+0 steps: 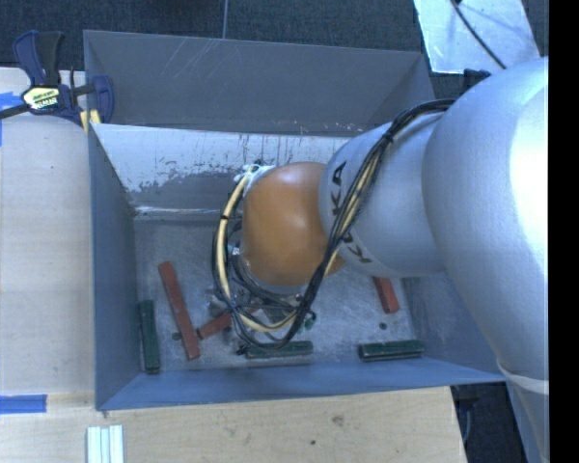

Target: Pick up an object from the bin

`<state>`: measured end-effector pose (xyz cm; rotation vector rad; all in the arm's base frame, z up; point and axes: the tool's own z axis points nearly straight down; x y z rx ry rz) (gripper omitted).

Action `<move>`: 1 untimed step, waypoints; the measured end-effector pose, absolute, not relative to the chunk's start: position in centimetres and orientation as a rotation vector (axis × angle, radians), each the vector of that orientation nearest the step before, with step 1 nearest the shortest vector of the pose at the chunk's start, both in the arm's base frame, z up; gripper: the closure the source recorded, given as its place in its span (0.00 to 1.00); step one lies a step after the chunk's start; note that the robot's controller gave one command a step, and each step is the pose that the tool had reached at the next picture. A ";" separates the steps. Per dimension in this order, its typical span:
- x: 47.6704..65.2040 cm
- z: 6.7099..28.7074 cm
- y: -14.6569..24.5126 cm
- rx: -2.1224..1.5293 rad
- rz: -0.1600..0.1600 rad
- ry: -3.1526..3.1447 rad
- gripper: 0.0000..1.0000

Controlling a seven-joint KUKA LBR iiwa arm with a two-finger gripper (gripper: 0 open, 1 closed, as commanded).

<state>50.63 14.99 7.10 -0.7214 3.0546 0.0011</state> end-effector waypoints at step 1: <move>51.2 27.1 14.3 -1.429 -0.002 2.786 1.00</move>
Offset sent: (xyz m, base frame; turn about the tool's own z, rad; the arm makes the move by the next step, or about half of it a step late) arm 0.0035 -0.0072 0.1962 -0.4861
